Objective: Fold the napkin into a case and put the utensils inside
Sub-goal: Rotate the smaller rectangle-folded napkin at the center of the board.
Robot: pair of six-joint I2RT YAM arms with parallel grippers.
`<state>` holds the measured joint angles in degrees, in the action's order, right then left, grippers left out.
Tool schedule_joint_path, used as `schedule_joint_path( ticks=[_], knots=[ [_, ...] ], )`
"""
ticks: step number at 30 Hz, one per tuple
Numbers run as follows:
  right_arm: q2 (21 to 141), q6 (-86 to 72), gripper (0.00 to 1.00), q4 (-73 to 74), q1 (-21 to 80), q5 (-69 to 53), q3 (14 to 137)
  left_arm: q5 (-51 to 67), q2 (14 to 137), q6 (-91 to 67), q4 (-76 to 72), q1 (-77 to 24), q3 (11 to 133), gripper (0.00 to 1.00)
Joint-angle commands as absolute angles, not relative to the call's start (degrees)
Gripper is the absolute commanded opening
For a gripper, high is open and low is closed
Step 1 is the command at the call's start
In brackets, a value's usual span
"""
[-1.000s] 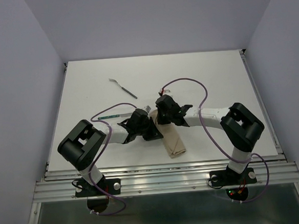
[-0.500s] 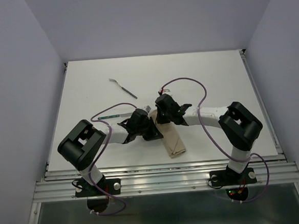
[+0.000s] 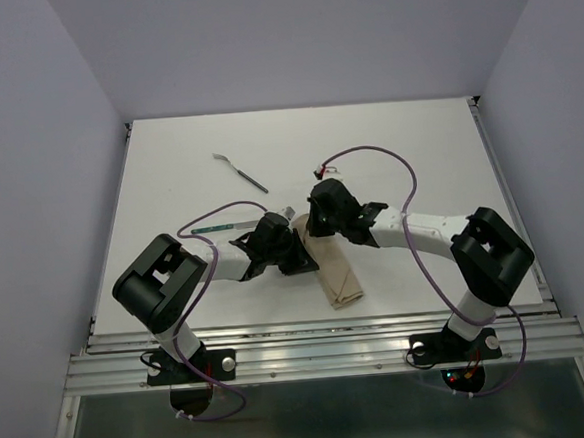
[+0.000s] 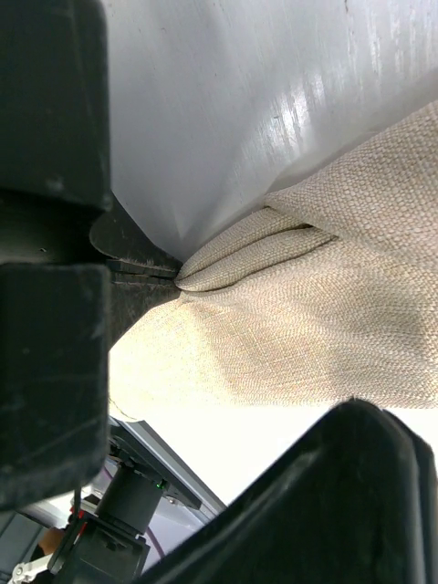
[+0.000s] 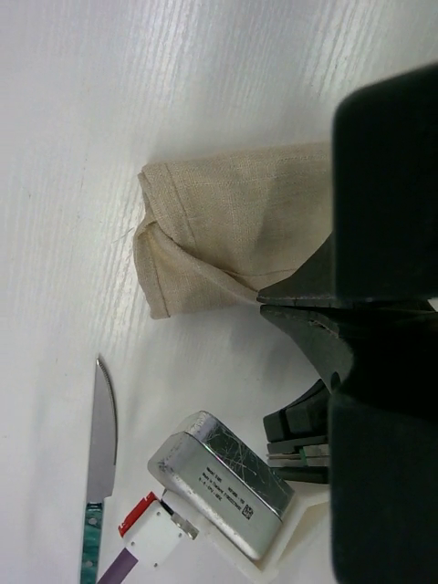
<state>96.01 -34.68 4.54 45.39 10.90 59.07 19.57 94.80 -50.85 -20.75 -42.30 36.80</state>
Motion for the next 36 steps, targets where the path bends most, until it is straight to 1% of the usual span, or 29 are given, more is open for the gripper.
schedule_joint_path(
  ticks=[1, 10, 13, 16, 22, 29, 31, 36],
  knots=[
    [94.7, -34.6, 0.01, 2.5, 45.1, 11.3, 57.5, 19.4, 95.2, -49.2, -18.3, -42.6, 38.1, 0.00],
    [103.1, -35.2, 0.01, -2.6, 45.1, 6.5, 58.3, 19.5, 95.5, -49.1, -18.4, -42.7, 38.1, 0.00],
    [105.9, -35.5, 0.01, -3.3, 45.1, 7.1, 59.3, 19.6, 95.8, -49.0, -18.4, -42.7, 38.3, 0.00],
    [105.6, -36.0, 0.01, -3.3, 45.1, 7.6, 58.9, 19.8, 95.8, -49.0, -18.3, -42.6, 38.7, 0.00],
    [97.9, -35.0, 0.01, -2.7, 45.1, 9.5, 56.5, 18.9, 94.3, -47.4, -16.6, -42.5, 39.6, 0.00],
    [85.8, -33.0, 0.01, 2.5, 44.6, 13.4, 53.6, 17.8, 89.0, -44.7, -12.3, -42.3, 41.9, 0.00],
    [84.0, -32.8, 0.01, 4.6, 44.0, 14.0, 53.2, 17.8, 87.7, -44.0, -10.8, -42.1, 42.6, 0.04],
    [79.5, -33.7, 0.01, 7.6, 44.0, 14.9, 51.0, 17.2, 82.5, -42.0, -6.2, -40.0, 44.2, 0.07]
  ],
)
